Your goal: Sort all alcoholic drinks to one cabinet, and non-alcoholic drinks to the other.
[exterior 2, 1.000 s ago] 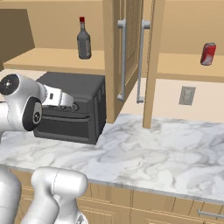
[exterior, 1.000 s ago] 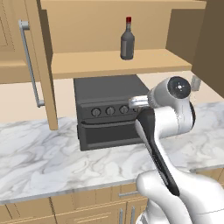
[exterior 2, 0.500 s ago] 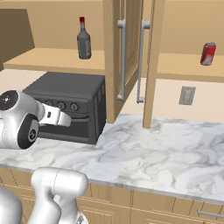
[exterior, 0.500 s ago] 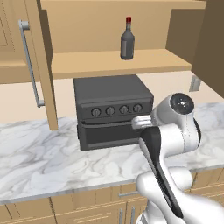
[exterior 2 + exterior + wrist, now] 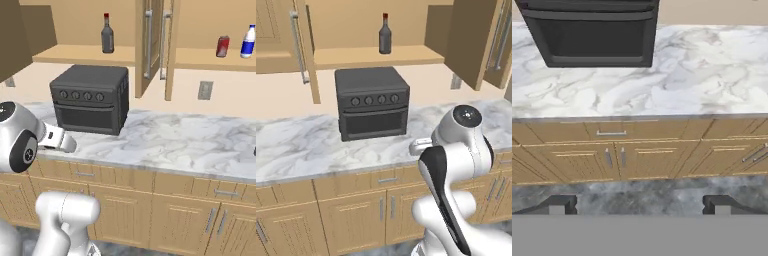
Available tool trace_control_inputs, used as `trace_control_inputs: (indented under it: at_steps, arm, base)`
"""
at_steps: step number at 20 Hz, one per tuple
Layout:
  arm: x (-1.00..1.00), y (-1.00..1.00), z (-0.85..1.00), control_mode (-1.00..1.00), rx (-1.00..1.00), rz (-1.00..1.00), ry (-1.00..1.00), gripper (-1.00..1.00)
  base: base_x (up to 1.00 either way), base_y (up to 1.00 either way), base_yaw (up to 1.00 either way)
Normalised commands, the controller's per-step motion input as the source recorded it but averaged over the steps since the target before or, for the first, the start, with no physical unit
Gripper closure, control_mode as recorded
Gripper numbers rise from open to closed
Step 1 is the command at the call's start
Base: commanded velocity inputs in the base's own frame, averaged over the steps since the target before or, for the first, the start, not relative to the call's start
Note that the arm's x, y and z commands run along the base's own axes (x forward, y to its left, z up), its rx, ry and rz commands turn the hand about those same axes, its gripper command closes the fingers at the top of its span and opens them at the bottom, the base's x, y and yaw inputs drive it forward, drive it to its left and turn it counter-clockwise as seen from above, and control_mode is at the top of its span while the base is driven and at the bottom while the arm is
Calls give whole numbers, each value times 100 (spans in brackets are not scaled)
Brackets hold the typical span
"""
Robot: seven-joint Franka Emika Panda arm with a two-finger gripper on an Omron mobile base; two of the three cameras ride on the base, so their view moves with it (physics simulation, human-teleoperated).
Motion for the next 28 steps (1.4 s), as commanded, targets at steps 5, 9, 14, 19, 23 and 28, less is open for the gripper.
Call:
trace_control_inputs:
  at_steps: [5, 9, 14, 19, 23, 28]
  arm:
    - [0, 0, 0, 100, 0, 0, 0, -100]
    - [0, 0, 0, 100, 0, 0, 0, -100]
    - [0, 0, 0, 100, 0, 0, 0, -100]
    - [0, 0, 0, 100, 0, 0, 0, -100]
    - [0, 0, 0, 100, 0, 0, 0, -100]
    - [0, 0, 0, 100, 0, 0, 0, -100]
  base:
    - [-39, -87, -8]
    - [0, -100, -6]
    - [0, -100, -4]
    - [36, -80, -1]
    - [92, -15, 0]
    - [94, 0, 0]
